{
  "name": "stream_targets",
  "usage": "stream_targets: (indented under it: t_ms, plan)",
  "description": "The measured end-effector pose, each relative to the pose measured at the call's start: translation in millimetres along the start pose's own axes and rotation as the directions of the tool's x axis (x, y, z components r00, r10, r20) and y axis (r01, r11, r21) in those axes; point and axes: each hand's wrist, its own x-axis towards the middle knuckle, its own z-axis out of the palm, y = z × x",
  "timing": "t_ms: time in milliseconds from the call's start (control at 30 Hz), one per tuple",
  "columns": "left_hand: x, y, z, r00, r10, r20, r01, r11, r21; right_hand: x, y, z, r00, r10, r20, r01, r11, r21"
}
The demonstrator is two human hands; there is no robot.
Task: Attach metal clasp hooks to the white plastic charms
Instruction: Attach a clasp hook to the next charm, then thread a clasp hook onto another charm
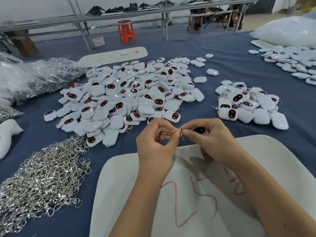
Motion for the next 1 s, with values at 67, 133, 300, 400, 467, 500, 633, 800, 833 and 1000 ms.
stream_targets:
  t_ms: [67,133,300,400,467,500,633,800,833,1000]
  plan:
    - [0,-1,0,1.000,-0.001,0.017,0.000,1.000,0.008,0,1,0,0.999,-0.025,-0.023,0.025,1.000,0.015]
    - [0,-2,-1,0.999,0.013,0.039,-0.014,0.999,0.033,0,3,0,0.999,-0.035,-0.028,0.036,0.999,0.032]
    - [0,-6,-2,0.996,0.039,0.077,-0.047,0.993,0.110,0,5,2,0.970,-0.223,-0.101,0.198,0.957,-0.211]
    - [0,-8,-2,0.993,0.039,0.108,-0.055,0.987,0.152,1,8,3,0.924,-0.372,-0.090,0.313,0.870,-0.380]
    - [1,-9,-3,0.994,0.039,0.104,-0.058,0.982,0.181,2,9,2,0.911,-0.402,-0.094,0.333,0.851,-0.406]
    - [1,-9,-4,0.994,0.033,0.103,-0.051,0.982,0.183,2,9,2,0.909,-0.406,-0.096,0.335,0.848,-0.410]
    - [3,-11,-4,0.990,-0.004,0.138,-0.018,0.987,0.159,2,8,3,0.914,-0.395,-0.096,0.336,0.867,-0.368]
    - [4,-9,-6,0.986,0.001,0.167,-0.020,0.993,0.114,1,5,2,0.928,-0.367,-0.071,0.327,0.889,-0.320]
    - [5,-9,-6,0.986,0.003,0.165,-0.018,0.995,0.094,1,5,3,0.928,-0.366,-0.066,0.328,0.889,-0.320]
    - [6,-8,-8,0.983,-0.025,0.183,0.025,1.000,0.000,1,4,3,0.928,-0.368,-0.067,0.331,0.891,-0.310]
